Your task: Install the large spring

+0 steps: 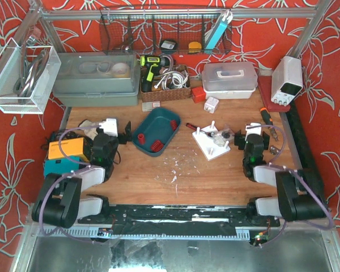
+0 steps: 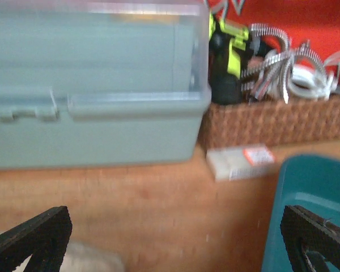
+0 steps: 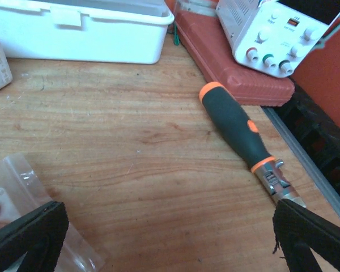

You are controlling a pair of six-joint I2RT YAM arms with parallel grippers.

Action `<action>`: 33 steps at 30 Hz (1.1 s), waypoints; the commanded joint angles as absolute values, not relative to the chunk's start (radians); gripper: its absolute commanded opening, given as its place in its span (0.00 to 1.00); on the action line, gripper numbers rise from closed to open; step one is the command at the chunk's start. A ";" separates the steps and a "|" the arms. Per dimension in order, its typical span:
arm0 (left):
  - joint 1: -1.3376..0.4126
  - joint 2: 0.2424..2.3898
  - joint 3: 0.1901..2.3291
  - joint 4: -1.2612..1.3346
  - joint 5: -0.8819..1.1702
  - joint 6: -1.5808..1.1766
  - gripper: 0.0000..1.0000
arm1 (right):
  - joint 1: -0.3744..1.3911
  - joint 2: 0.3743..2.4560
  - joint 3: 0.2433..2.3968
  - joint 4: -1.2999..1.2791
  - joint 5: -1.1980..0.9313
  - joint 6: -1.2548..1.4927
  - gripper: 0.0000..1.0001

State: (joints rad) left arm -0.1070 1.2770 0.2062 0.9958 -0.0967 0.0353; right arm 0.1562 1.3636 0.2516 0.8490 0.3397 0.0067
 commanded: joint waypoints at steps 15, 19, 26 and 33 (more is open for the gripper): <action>-0.111 1.044 0.832 -0.110 0.036 -0.445 1.00 | 0.155 0.877 0.884 -0.416 0.103 0.386 0.99; -0.109 0.888 0.689 0.034 0.259 -0.500 1.00 | 0.155 0.883 0.917 -0.513 -0.086 0.328 0.99; -0.135 0.818 0.550 0.190 0.469 -0.650 1.00 | 0.155 0.860 0.864 -0.538 -0.173 0.418 0.99; -0.501 0.875 0.529 0.273 0.185 -0.539 1.00 | 0.159 0.963 0.833 -0.515 -0.252 0.393 0.86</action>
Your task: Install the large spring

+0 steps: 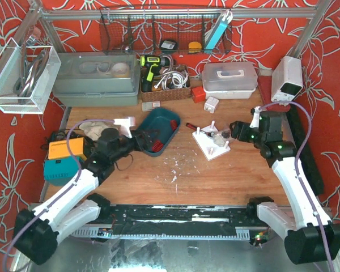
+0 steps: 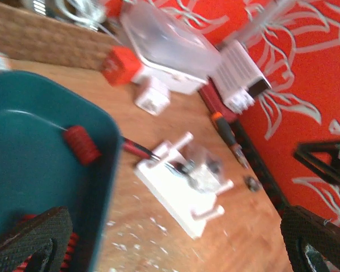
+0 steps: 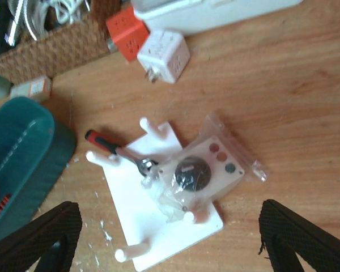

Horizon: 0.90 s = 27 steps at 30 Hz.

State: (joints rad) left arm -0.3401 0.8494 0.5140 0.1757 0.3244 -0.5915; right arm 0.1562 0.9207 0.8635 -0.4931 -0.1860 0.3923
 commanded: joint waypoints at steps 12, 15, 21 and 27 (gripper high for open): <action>-0.891 1.063 0.422 0.430 -0.085 -0.317 1.00 | 0.179 1.135 0.814 -0.429 -0.176 0.365 0.52; -0.901 1.091 0.416 0.435 -0.090 -0.251 1.00 | 0.201 1.195 0.827 -0.404 -0.147 0.374 0.49; -0.905 1.026 0.372 0.469 -0.218 -0.200 1.00 | 0.252 1.299 0.879 -0.397 -0.071 0.387 0.49; -0.905 0.862 0.286 0.514 -0.312 -0.199 1.00 | 0.297 1.382 0.912 -0.395 -0.005 0.388 0.55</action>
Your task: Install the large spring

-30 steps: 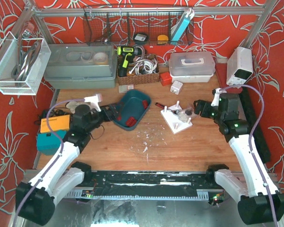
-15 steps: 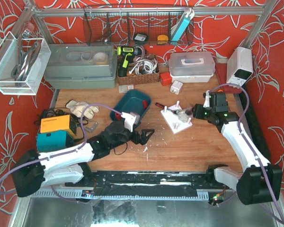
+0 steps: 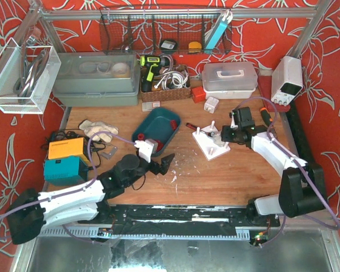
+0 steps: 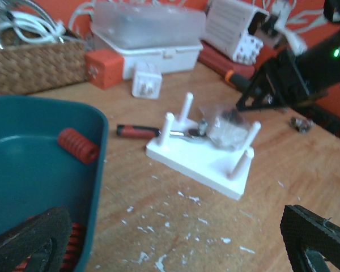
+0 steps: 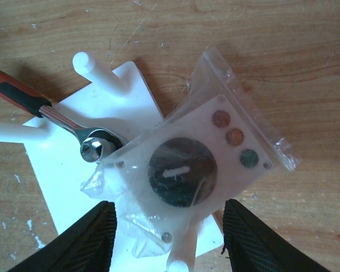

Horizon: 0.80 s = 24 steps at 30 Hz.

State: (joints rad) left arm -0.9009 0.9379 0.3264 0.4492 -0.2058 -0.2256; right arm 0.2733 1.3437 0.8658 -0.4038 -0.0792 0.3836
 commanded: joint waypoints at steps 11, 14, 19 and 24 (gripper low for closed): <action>-0.905 0.871 0.301 0.484 -0.342 -0.205 1.00 | 0.304 1.506 0.942 -0.353 -0.005 0.385 0.58; -0.905 0.885 0.312 0.466 -0.365 -0.210 1.00 | 0.303 1.526 0.948 -0.351 -0.013 0.381 0.55; -0.905 0.877 0.300 0.483 -0.362 -0.210 1.00 | 0.303 1.519 0.950 -0.354 -0.005 0.373 0.36; -0.905 0.880 0.302 0.477 -0.382 -0.210 1.00 | 0.303 1.481 0.950 -0.361 0.003 0.377 0.23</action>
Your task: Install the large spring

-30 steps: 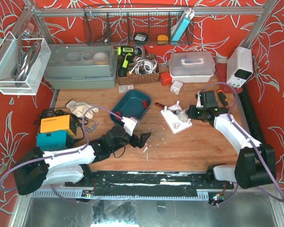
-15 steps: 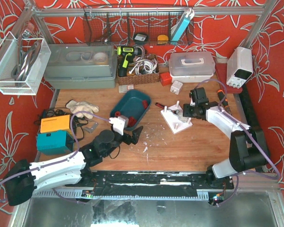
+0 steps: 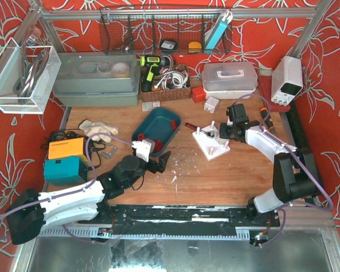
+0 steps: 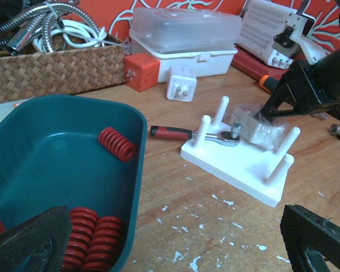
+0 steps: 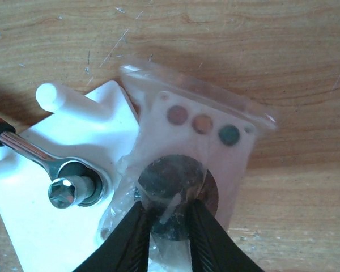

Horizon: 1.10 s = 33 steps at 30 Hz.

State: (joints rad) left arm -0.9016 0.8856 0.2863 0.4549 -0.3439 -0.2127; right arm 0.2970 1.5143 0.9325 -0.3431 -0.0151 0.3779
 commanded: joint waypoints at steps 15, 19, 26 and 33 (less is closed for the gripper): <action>-0.905 0.898 0.294 0.491 -0.388 -0.216 1.00 | 0.292 1.454 1.011 -0.295 0.168 0.373 0.09; -0.906 0.921 0.297 0.503 -0.379 -0.217 1.00 | 0.279 1.532 1.074 -0.277 0.228 0.330 0.09; -0.905 0.932 0.296 0.515 -0.360 -0.218 1.00 | 0.239 1.671 1.193 -0.294 0.276 0.283 0.09; -0.905 0.954 0.285 0.564 -0.341 -0.206 1.00 | 0.195 1.766 1.238 -0.314 0.278 0.272 0.17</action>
